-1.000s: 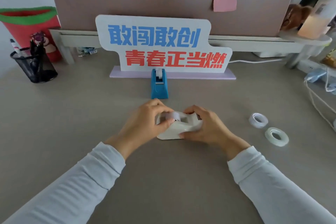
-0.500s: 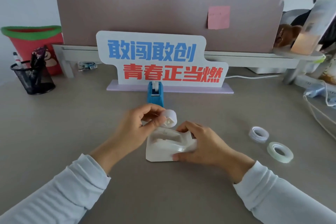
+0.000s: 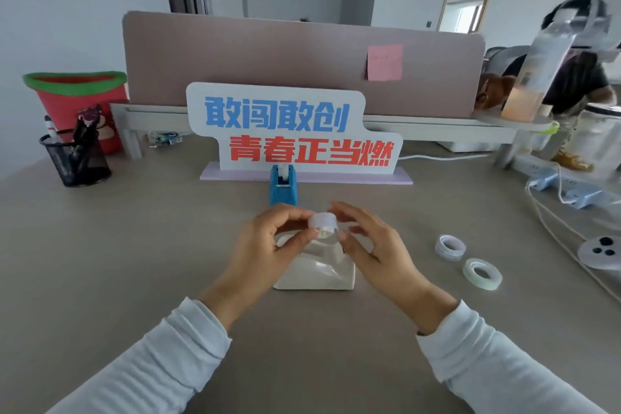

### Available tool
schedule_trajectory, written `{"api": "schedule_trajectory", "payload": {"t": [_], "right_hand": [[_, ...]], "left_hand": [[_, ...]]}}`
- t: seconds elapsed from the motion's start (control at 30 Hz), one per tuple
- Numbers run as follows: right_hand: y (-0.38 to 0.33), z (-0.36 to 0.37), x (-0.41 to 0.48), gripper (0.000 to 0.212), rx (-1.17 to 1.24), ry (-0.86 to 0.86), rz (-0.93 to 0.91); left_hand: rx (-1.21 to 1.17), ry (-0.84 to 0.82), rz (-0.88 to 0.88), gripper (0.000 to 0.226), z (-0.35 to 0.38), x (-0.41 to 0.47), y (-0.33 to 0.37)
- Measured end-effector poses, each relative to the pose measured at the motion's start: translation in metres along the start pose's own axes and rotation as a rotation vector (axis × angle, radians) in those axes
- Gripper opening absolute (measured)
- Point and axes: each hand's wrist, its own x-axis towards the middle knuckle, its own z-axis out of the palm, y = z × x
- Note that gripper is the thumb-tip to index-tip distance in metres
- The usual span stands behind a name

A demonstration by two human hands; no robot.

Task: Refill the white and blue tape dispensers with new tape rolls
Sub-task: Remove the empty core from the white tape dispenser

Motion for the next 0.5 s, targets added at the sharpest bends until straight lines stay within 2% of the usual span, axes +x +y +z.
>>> {"api": "schedule_trajectory", "payload": {"t": [0.13,0.33,0.5], "right_hand": [[-0.011,-0.001,-0.01,0.023,0.166,0.033,-0.029],[-0.01,-0.005,-0.017,0.019,0.247,-0.009,0.04],[-0.008,-0.003,-0.022,0.013,0.277,0.035,0.046]], "left_hand": [[0.085,0.028,0.052,0.027,0.004,-0.01,0.005],[0.104,0.005,-0.017,0.024,0.007,-0.024,0.01],[0.099,0.061,-0.061,0.017,0.012,-0.028,0.015]]}}
